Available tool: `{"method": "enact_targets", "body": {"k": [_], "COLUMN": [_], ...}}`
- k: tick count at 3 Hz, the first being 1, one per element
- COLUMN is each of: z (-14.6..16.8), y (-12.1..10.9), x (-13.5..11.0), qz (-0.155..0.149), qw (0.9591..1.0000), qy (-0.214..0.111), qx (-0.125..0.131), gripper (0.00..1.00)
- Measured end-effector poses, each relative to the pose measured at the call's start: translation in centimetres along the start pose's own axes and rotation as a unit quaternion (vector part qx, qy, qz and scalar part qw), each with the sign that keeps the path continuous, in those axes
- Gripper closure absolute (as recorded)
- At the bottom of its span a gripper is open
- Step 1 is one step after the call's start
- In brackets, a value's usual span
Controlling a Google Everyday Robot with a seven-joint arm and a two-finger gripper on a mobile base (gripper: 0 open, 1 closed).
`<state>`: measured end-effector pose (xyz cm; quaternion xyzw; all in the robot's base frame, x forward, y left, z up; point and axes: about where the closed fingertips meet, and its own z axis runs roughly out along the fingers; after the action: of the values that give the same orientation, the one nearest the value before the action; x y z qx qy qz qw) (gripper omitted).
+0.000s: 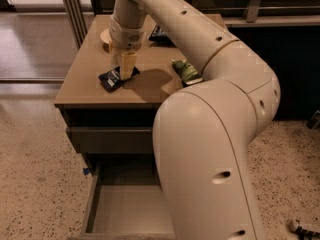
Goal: Place rxbar blueberry into middle drawer
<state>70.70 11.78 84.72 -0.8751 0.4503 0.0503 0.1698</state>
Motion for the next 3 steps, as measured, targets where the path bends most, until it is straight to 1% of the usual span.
{"method": "enact_targets", "body": {"k": [1,2,3], "z": [-1.2,-2.9,-4.8], "y": [1.0,2.5,5.7], "x": [-1.3,-2.4,-3.6], "qz": [-0.017,-0.031,-0.045], "qw": [0.9998,0.9995,0.9990], "qy": [0.000,0.002,-0.002], "qx": [-0.005,-0.001,0.005], "gripper": [1.00,1.00,1.00]}}
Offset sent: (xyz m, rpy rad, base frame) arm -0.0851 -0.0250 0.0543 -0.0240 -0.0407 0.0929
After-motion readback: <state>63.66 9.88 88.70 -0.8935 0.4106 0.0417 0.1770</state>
